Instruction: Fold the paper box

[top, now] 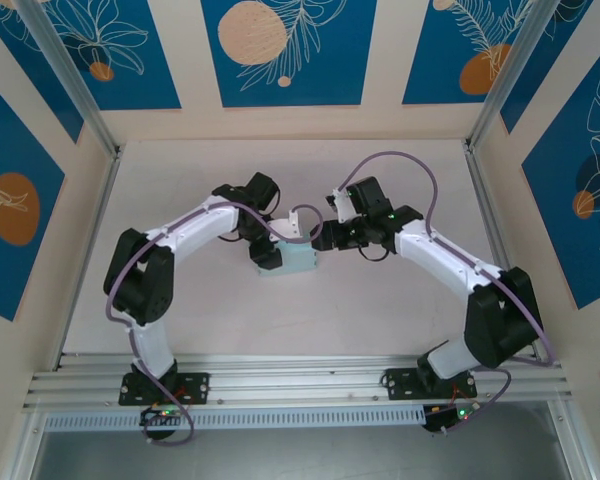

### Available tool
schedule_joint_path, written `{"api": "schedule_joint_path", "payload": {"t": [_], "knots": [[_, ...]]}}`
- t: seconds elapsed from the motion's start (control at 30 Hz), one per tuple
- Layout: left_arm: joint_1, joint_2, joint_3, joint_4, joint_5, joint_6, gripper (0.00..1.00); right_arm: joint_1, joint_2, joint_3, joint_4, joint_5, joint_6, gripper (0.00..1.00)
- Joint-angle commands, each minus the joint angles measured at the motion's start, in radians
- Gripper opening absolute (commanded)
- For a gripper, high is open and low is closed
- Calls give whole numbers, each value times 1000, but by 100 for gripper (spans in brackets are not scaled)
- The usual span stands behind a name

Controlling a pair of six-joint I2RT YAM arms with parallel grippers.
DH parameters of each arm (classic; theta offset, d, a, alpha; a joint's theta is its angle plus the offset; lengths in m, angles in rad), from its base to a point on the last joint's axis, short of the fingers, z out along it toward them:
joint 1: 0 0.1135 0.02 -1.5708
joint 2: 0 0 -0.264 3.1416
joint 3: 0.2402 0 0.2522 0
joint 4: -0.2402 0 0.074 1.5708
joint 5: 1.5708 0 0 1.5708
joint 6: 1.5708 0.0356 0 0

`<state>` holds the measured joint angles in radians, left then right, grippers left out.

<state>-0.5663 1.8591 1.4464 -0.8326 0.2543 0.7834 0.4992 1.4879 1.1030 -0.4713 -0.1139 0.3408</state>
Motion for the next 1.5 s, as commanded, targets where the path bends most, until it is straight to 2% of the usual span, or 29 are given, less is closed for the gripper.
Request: {"api": "schedule_joint_path", "payload": {"t": [0.0, 0.2, 0.4, 0.53, 0.57, 0.87, 1.13, 1.23, 1.4, 1.47], "knots": [[9, 18, 16, -49, 18, 30, 70, 1, 41, 57, 3, 38, -39, 60], [10, -14, -16, 6, -11, 27, 77, -1, 86, 96, -12, 103, -38, 60], [13, -30, -26, 33, -29, 17, 83, 11, 83, 116, -22, 71, -60, 60], [15, -114, -74, 104, -11, 6, 98, 9, 48, 103, -31, 78, -84, 60], [15, -147, -93, 127, -3, 1, 99, 10, 38, 101, -36, 83, -89, 60], [65, -419, -279, 325, 21, -93, 97, 4, -36, 71, -48, 121, -107, 60], [155, -521, -458, 403, -124, -304, 77, 7, -78, 33, -86, 177, -97, 59], [160, -574, -544, 483, -137, -373, 70, 9, -100, 13, -94, 222, -78, 60], [162, -727, -726, 718, -130, -471, 73, 10, -135, -15, -106, 251, -63, 61], [161, -788, -797, 817, -136, -500, 79, 13, -156, -30, -103, 254, -65, 62]]}}
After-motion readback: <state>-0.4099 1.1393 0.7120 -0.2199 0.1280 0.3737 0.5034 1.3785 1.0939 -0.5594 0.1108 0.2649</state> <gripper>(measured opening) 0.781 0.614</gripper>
